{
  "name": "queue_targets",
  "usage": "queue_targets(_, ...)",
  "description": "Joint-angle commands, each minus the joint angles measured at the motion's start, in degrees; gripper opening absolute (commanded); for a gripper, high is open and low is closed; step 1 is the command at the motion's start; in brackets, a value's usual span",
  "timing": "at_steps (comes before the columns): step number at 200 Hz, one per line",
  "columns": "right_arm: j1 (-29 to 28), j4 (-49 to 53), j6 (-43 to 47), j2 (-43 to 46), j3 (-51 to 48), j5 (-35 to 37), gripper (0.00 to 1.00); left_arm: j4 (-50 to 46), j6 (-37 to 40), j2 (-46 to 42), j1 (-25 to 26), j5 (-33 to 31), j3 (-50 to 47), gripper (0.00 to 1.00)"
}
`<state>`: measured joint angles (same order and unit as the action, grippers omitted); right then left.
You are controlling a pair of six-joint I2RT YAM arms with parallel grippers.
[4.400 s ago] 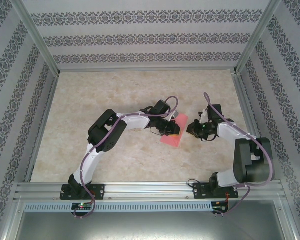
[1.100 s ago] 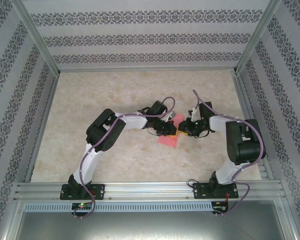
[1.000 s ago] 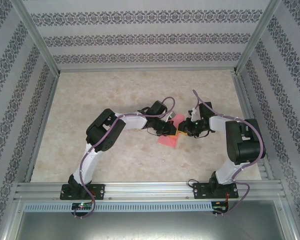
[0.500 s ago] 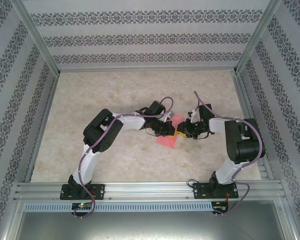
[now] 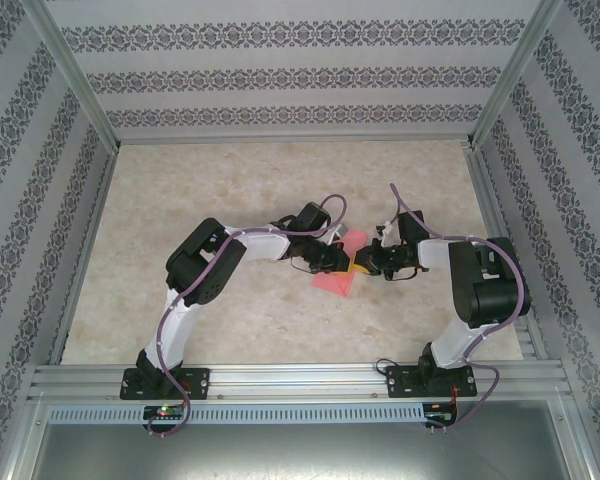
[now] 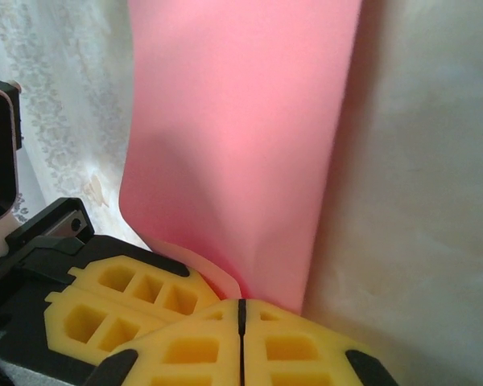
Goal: Fold a paper plane with a square sheet of paper (pick it up from the middle)
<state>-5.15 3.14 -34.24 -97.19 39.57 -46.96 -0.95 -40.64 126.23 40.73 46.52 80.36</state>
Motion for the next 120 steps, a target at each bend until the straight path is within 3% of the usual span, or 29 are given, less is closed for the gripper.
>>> queue_targets(1,-0.6,1.3,0.8,0.4,-1.0,0.7,0.03,3.7,-0.2,-3.7,-0.6,1.3,0.0,0.00)
queue_targets(53,-0.8,4.5,3.7,0.7,0.9,3.8,0.00,-0.8,2.8,-6.5,-1.2,0.5,0.3,0.05)
queue_targets(120,-1.3,6.2,5.3,0.6,2.8,4.5,0.00,-19.5,15.5,-4.9,-3.8,-8.9,9.5,0.09)
